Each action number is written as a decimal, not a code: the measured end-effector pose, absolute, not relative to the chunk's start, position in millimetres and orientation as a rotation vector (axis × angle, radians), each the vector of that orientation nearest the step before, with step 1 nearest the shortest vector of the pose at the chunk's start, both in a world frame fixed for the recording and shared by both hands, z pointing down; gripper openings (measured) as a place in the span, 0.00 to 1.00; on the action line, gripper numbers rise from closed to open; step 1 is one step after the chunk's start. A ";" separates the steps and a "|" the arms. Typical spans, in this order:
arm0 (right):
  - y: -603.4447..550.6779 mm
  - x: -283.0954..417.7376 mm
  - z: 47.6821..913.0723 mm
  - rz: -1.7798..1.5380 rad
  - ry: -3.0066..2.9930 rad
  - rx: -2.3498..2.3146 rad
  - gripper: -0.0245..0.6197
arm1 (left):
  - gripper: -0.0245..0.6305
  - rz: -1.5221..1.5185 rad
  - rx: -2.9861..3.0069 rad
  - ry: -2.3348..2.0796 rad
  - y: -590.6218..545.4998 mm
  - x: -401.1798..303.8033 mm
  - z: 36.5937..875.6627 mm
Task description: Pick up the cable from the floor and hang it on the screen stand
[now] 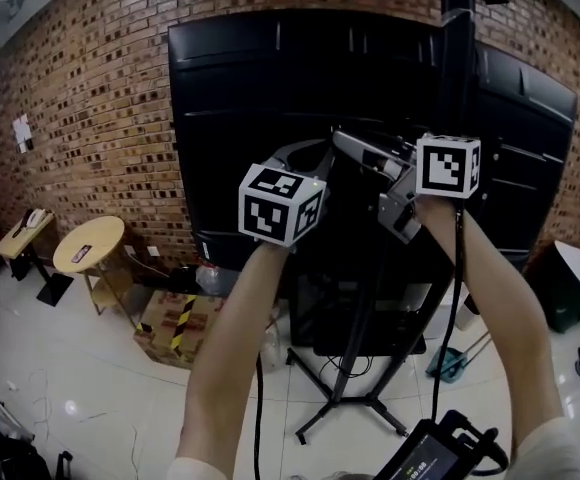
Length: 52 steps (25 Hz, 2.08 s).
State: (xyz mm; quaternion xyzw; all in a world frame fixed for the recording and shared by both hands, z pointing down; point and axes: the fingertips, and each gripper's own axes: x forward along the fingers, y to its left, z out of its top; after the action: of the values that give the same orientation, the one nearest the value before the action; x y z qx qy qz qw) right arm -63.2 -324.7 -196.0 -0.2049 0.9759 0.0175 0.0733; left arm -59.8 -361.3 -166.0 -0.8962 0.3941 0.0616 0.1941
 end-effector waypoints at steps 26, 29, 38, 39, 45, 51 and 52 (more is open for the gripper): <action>-413.0 9.5 -337.9 -0.027 2.762 -0.918 0.17 | 0.07 0.303 -2.359 0.949 -391.5 16.3 -304.7; -429.6 10.9 -334.6 0.060 2.761 -0.984 0.17 | 0.07 0.281 -2.366 0.961 -397.1 19.6 -298.6; -360.6 92.4 -313.8 0.324 2.583 -1.036 0.18 | 0.07 0.238 -2.359 0.875 -372.0 69.0 -286.4; -351.5 101.6 -305.5 0.344 2.566 -1.045 0.18 | 0.07 0.239 -2.344 0.872 -364.1 73.9 -284.2; -337.1 148.1 -239.2 0.352 2.534 -1.163 0.17 | 0.07 0.257 -2.293 0.842 -328.5 98.8 -265.3; -336.2 175.0 -219.6 0.233 2.538 -1.044 0.17 | 0.07 0.195 -2.384 0.778 -327.7 121.7 -225.2; -334.8 175.1 -226.5 0.263 2.548 -1.036 0.17 | 0.07 0.189 -2.383 0.784 -330.5 121.6 -223.8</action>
State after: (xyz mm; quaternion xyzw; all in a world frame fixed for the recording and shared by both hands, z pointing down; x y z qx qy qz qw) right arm 175.1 -334.8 -226.5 -0.3683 0.9056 0.0934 0.1883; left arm 121.6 -330.5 -223.8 -0.9012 0.2964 0.0716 0.3081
